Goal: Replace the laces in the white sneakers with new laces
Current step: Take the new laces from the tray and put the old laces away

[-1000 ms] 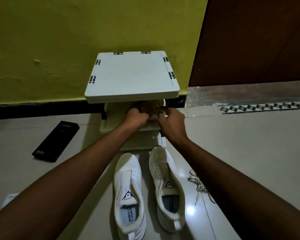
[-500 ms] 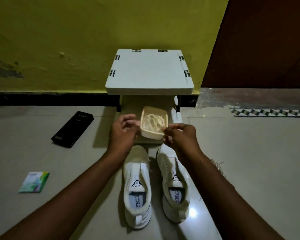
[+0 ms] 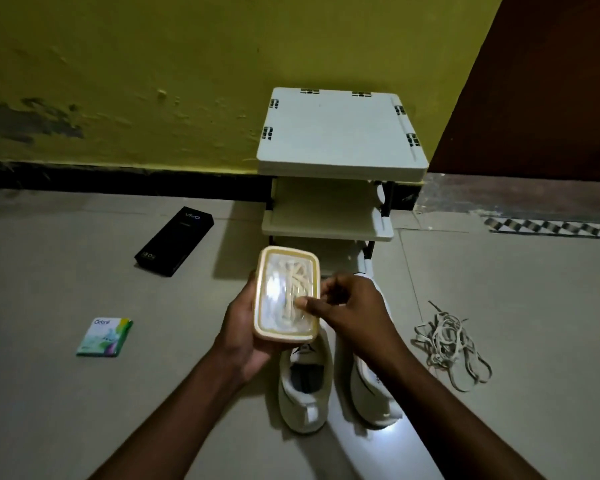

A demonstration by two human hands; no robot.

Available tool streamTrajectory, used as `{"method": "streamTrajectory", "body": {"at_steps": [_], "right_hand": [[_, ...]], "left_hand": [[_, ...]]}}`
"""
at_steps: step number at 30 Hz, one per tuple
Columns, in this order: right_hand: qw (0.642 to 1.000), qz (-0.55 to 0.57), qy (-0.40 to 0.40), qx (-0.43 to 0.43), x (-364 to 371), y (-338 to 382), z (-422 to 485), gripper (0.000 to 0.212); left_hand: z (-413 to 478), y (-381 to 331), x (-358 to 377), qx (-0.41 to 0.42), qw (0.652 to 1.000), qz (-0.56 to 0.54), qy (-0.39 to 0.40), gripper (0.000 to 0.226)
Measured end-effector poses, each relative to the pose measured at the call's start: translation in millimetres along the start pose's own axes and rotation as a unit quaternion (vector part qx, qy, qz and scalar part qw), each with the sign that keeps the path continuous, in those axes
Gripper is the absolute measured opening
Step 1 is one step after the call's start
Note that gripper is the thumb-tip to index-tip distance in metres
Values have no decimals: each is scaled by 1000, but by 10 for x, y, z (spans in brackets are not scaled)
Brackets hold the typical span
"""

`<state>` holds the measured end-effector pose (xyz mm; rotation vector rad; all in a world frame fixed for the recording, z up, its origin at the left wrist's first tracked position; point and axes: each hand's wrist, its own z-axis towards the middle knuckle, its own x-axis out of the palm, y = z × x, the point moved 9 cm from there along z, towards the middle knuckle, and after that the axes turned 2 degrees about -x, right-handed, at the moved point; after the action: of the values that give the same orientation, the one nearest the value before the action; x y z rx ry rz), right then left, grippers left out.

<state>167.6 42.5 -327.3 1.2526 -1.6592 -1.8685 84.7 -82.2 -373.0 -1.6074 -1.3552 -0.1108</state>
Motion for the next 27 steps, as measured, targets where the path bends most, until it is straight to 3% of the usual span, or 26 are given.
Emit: {"method": "streamTrajectory", "body": {"at_steps": [3, 6, 13, 20, 27], "right_hand": [[999, 29, 41, -2, 37, 64, 114, 51], [997, 21, 75, -8, 42, 89, 199, 41], [996, -63, 17, -60, 70, 192, 188, 35], [978, -84, 141, -130, 233, 301, 213, 57], [962, -101, 38, -253, 211, 594, 203, 42]], "left_hand": [[-25, 26, -1, 5, 999, 50, -1, 48], [-46, 41, -20, 6, 997, 80, -9, 46], [-45, 84, -144, 34, 999, 28, -23, 42], [-61, 115, -162, 61, 989, 138, -10, 36], [-87, 9, -245, 91, 984, 153, -22, 32]]}}
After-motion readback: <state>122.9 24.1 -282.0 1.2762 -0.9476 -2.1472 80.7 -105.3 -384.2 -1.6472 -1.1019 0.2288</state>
